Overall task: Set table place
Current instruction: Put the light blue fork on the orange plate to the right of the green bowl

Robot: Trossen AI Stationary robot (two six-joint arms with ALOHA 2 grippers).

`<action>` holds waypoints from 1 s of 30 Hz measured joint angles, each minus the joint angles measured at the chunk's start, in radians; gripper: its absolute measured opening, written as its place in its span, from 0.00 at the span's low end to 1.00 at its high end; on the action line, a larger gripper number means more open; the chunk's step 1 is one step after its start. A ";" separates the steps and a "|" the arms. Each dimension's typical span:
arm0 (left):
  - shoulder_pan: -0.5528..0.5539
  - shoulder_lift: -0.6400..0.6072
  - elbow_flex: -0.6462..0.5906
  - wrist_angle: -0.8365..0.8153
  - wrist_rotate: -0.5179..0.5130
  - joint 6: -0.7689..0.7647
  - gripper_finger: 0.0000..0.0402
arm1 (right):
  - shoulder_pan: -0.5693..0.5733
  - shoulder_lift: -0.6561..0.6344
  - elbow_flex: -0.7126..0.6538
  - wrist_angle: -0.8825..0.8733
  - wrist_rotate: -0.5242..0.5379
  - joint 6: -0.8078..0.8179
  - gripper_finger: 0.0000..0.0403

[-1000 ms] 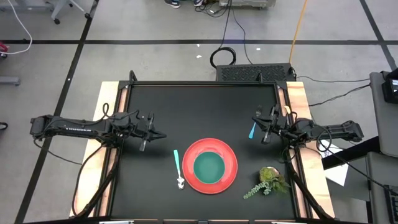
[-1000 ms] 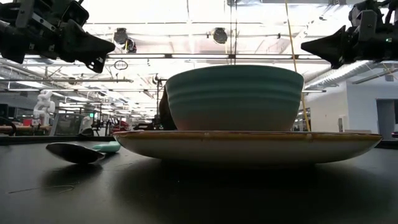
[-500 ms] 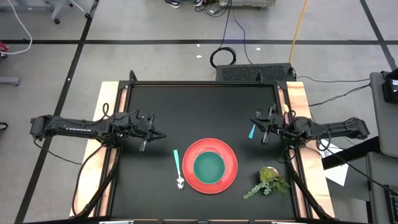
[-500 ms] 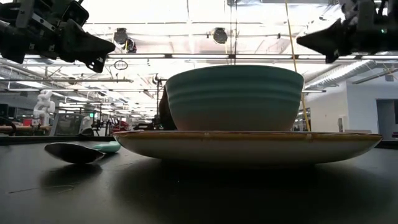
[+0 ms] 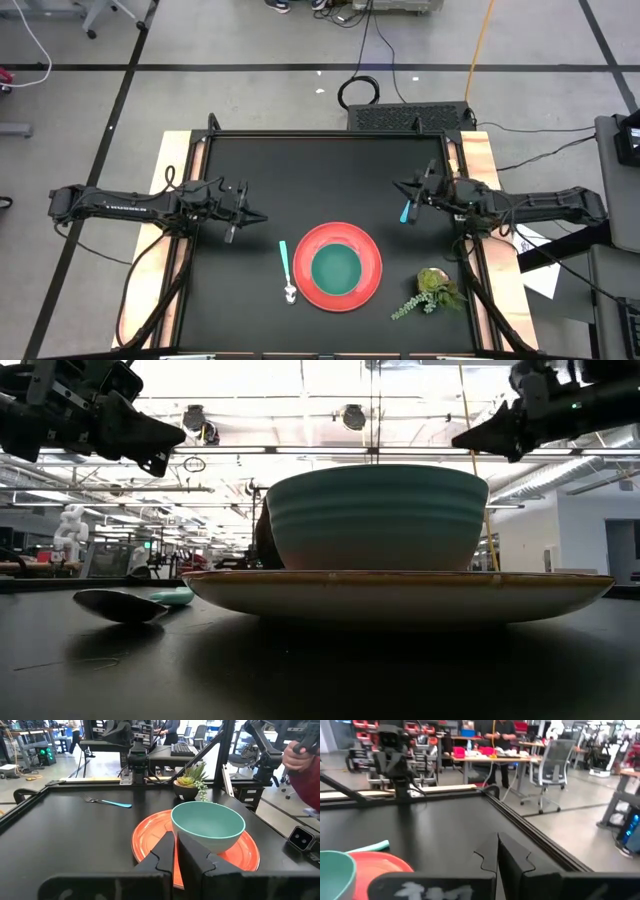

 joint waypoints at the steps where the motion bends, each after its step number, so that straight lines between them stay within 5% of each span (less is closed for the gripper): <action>1: 0.000 0.000 0.000 0.000 0.000 0.000 0.06 | -0.010 0.012 0.006 0.000 0.000 0.011 0.00; 10: 0.000 0.000 0.000 0.000 -0.001 0.001 0.06 | -0.154 0.112 0.163 -0.225 -0.010 0.071 0.00; 20: 0.000 0.000 0.000 -0.008 -0.001 -0.004 0.06 | -0.279 0.159 0.182 -0.292 -0.157 0.077 0.00; 30: 0.000 0.000 0.000 -0.008 -0.002 -0.005 0.06 | -0.370 0.239 0.353 -0.660 -0.160 0.131 0.00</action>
